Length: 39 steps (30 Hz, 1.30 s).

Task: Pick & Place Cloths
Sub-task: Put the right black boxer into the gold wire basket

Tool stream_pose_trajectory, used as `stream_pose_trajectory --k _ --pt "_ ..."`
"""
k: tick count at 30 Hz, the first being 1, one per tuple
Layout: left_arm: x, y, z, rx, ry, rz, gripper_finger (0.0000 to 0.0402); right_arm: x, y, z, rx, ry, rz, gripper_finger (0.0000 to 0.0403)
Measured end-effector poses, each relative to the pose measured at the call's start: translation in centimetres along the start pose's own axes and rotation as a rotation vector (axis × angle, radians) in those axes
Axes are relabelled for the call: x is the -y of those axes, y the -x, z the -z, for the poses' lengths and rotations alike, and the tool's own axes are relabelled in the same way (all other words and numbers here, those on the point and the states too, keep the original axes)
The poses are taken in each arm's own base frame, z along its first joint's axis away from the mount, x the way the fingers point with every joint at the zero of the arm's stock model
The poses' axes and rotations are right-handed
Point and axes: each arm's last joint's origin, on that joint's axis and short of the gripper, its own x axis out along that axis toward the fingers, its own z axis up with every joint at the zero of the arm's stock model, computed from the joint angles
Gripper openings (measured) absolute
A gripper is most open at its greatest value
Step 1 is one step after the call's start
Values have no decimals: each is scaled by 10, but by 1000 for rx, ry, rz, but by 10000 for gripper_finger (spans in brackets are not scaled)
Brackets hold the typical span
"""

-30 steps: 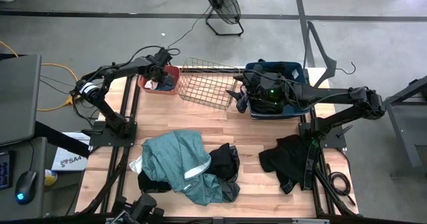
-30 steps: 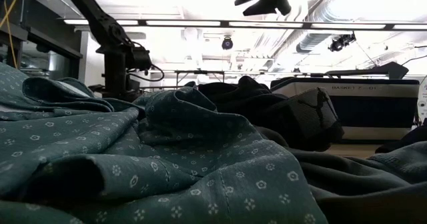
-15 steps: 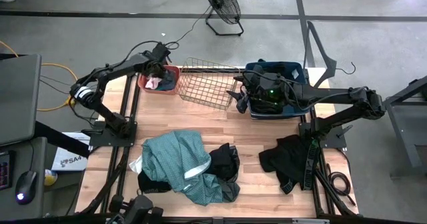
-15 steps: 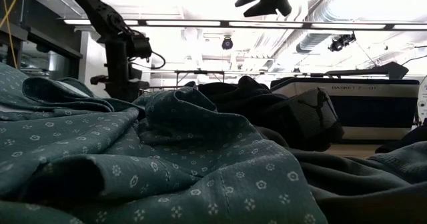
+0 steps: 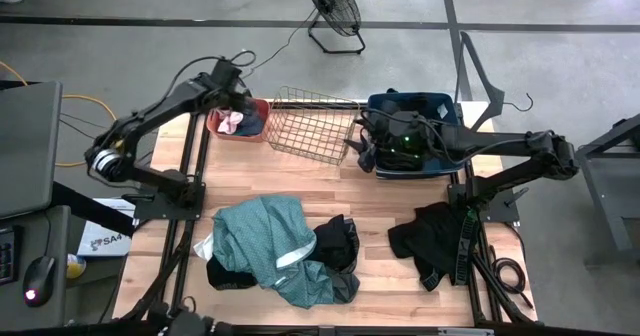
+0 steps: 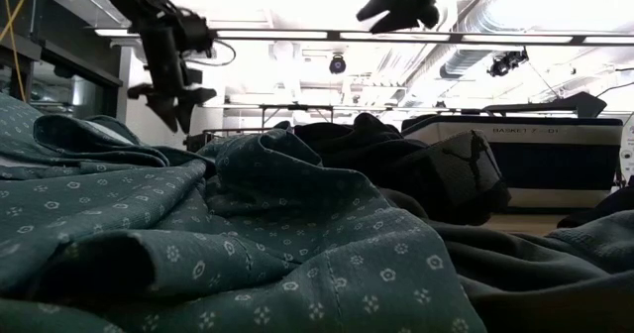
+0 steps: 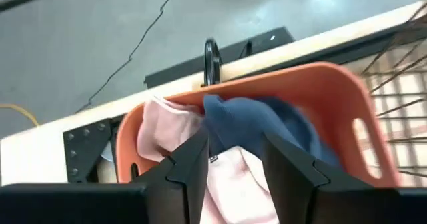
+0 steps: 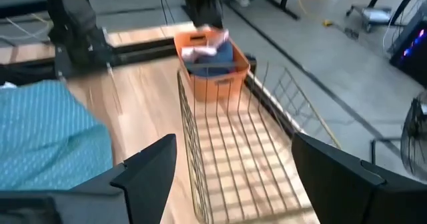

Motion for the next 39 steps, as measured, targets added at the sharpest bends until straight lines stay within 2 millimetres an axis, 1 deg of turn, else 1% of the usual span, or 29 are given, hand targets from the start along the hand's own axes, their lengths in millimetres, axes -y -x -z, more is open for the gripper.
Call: stream_pose_trajectory --k 2,6,10,14,17,20,24,27,30,33,36,39 --pt "-1 11 0 31 -2 27 134 1 4 3 -39 -20 0 288" --pt "5 33 1 101 -42 116 134 -4 13 14 -147 -26 -13 288" --pt "18 52 4 168 -114 183 134 -18 27 28 -280 -20 -93 288" --pt "32 65 7 220 -181 246 134 -35 43 47 -483 -42 -193 288" --pt "41 69 9 245 -218 277 134 -45 55 62 -641 -111 -172 284" --pt "45 71 9 263 -232 294 134 -52 71 75 -776 -207 -89 281" --pt "48 73 10 262 -242 303 134 -62 91 87 -880 -334 33 278" --pt "47 72 10 258 -239 299 134 -71 99 101 -935 -400 84 278" --pt "47 72 11 254 -241 295 134 -78 103 125 -1033 -447 139 278" --pt "47 72 11 255 -242 296 134 -84 102 149 -1108 -497 177 278" --pt "47 72 11 255 -242 294 134 -88 98 172 -1137 -547 175 278" --pt "47 72 11 255 -242 294 134 -89 94 190 -1151 -602 174 278"
